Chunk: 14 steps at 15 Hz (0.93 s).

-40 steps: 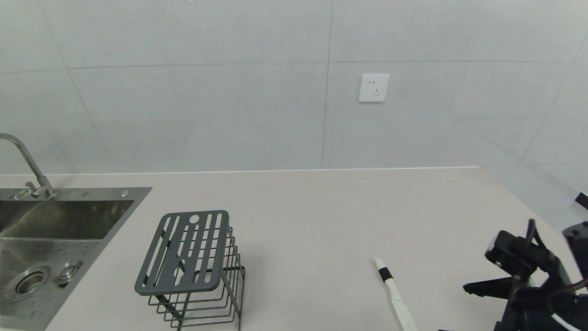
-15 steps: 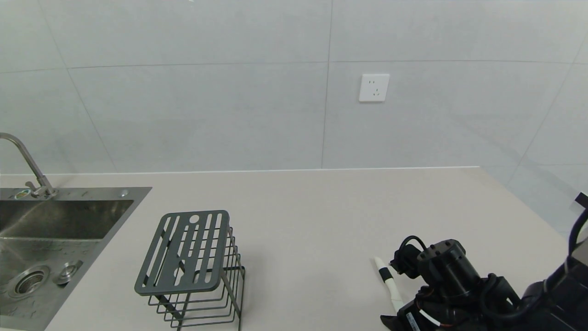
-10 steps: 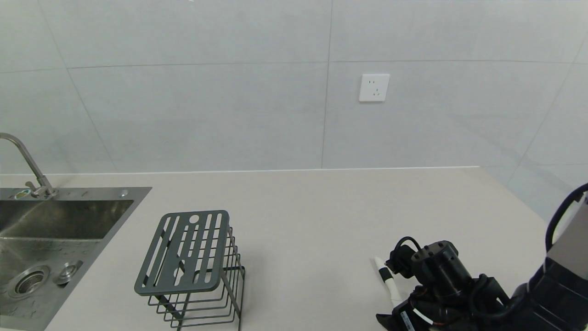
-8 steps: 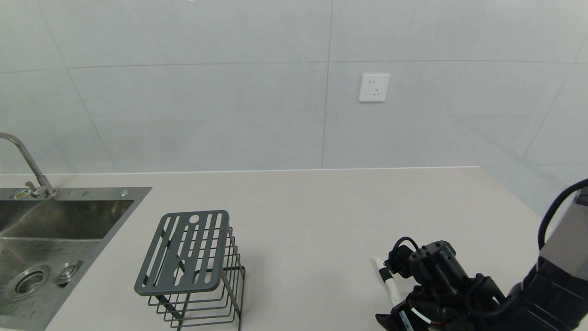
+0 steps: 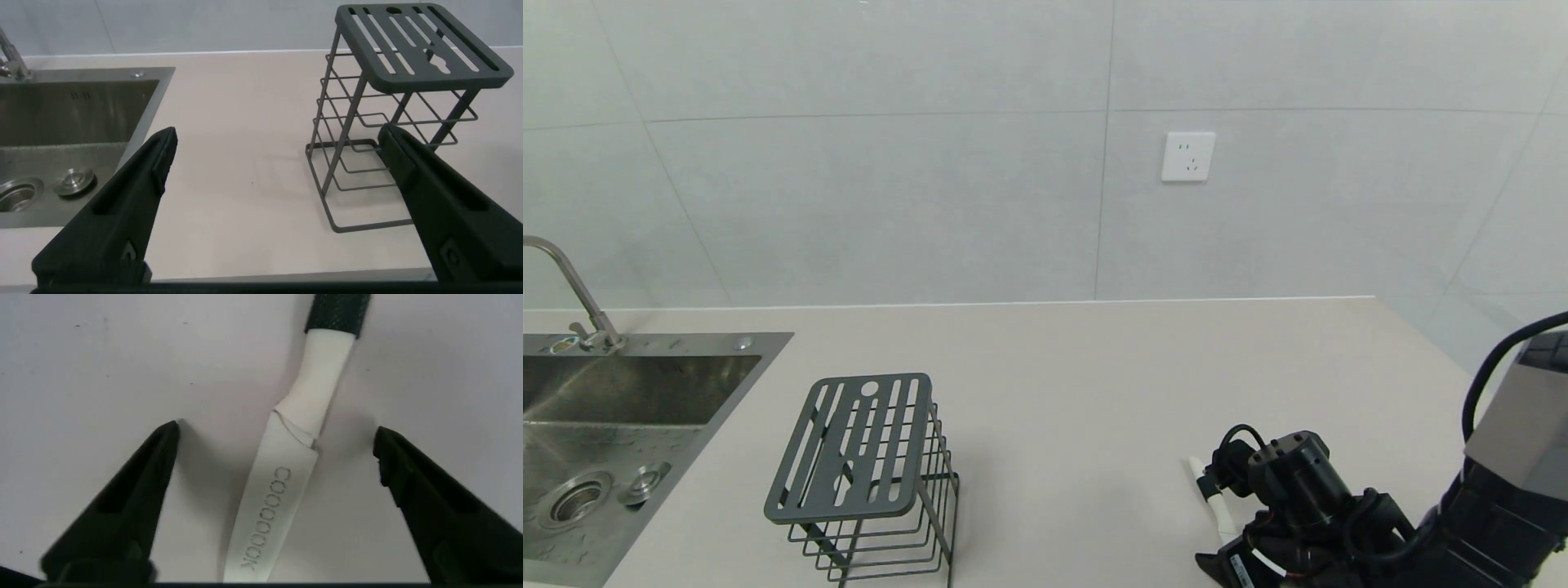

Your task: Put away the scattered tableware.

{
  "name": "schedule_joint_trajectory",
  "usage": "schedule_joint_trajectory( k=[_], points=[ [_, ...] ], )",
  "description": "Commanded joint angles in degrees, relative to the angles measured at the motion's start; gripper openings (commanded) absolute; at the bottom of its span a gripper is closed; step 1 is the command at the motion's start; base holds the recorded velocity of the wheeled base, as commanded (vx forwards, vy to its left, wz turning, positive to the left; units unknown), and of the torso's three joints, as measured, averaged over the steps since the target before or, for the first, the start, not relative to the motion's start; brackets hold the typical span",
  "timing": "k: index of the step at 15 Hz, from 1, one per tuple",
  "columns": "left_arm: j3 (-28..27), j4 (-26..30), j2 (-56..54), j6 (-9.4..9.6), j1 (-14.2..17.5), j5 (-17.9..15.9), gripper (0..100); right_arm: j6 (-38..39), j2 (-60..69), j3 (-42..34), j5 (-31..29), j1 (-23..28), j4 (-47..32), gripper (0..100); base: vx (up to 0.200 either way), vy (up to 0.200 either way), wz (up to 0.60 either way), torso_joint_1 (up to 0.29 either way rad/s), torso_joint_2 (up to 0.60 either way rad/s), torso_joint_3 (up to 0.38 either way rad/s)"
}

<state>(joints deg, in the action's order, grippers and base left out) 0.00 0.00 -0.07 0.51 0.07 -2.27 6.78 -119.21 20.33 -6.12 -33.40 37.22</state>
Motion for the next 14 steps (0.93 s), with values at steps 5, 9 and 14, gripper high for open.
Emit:
schedule_joint_trajectory(
  k=[5, 9, 14],
  points=[
    [0.0, 0.0, 0.1, 0.02, 0.0, 0.0, 100, -0.1, -1.3, -0.3, 0.0, 0.7, -0.7, 0, 0.0, 0.0, 0.0, 0.0, 0.0, 0.0],
    [0.0, 0.0, 0.1, 0.02, 0.0, 0.0, 100, -0.8, 2.1, 0.0, -0.1, 0.3, 1.7, 0, 0.0, 0.0, 0.0, 0.0, 0.0, 0.0],
    [0.0, -0.1, 0.1, -0.42, 0.0, 0.0, 100, -7.0, 12.3, -1.9, 2.3, -1.2, 5.6, 0, 0.0, 0.0, 0.0, 0.0, 0.0, 0.0]
  ],
)
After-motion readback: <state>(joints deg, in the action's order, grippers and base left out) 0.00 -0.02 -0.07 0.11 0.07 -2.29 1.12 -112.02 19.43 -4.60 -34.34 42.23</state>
